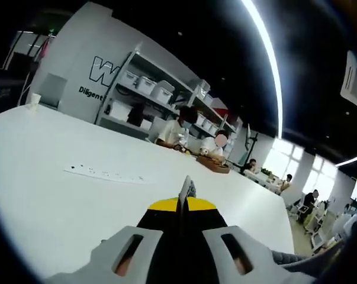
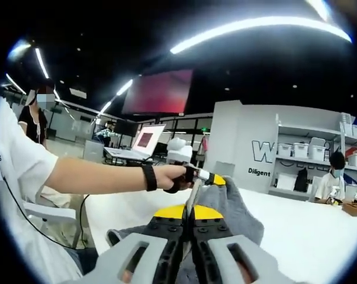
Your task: Open the folded towel by lifting each exposed corner and separating the folded layers until the towel lies flat within the target outline without major curled edges
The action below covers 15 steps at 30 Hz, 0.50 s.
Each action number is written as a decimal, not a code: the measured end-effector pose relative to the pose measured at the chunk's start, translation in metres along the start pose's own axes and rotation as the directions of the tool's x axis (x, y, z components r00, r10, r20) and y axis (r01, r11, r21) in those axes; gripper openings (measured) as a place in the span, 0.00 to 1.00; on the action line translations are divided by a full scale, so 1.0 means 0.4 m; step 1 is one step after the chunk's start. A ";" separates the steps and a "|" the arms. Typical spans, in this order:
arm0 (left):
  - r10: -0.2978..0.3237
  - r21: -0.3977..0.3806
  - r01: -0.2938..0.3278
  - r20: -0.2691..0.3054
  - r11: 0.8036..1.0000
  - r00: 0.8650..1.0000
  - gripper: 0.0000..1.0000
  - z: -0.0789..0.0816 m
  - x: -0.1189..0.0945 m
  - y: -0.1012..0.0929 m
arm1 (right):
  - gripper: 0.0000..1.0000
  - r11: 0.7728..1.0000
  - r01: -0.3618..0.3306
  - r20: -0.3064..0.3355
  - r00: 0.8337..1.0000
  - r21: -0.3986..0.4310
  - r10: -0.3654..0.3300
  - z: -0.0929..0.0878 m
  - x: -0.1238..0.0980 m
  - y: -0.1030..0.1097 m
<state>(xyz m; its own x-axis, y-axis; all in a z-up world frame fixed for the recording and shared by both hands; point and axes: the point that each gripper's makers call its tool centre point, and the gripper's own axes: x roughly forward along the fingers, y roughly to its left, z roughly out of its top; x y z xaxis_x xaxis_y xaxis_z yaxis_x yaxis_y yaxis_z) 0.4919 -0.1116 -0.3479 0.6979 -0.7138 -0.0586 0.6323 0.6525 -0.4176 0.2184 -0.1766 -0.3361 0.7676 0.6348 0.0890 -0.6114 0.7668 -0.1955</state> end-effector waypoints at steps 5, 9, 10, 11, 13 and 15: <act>-0.007 -0.002 0.007 0.001 1.000 1.000 0.00 0.000 0.005 -0.006 | 0.00 1.000 0.013 -0.005 1.000 -0.007 -0.013 -0.001 -0.008 -0.013; -0.026 0.017 0.026 0.009 1.000 1.000 0.00 0.000 0.012 -0.021 | 0.00 1.000 0.020 -0.005 1.000 -0.008 -0.020 -0.001 -0.016 -0.020; -0.032 0.022 0.031 0.012 0.999 0.999 0.00 0.001 0.013 -0.024 | 0.00 1.000 0.028 -0.006 1.000 -0.010 -0.028 -0.001 -0.018 -0.025; -0.032 0.032 0.031 0.009 0.999 0.999 0.00 -0.002 0.019 -0.031 | 0.00 0.999 0.036 -0.008 0.999 -0.012 -0.037 -0.002 -0.021 -0.031; -0.035 0.031 0.034 0.009 0.999 0.999 0.00 -0.005 0.025 -0.034 | 0.00 0.999 0.044 -0.010 0.999 -0.015 -0.044 -0.001 -0.026 -0.038; -0.047 0.050 0.046 0.009 0.998 0.999 0.00 -0.005 0.033 -0.043 | 0.00 0.999 0.042 0.004 0.999 -0.001 -0.042 0.007 -0.032 -0.041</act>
<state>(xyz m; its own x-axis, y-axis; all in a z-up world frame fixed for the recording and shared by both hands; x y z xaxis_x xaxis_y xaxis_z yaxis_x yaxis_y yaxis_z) 0.4894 -0.1327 -0.3431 0.6705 -0.7413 -0.0313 0.6799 0.6308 -0.3739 0.2183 -0.1972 -0.3314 0.7919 0.6022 0.1015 -0.5782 0.7928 -0.1929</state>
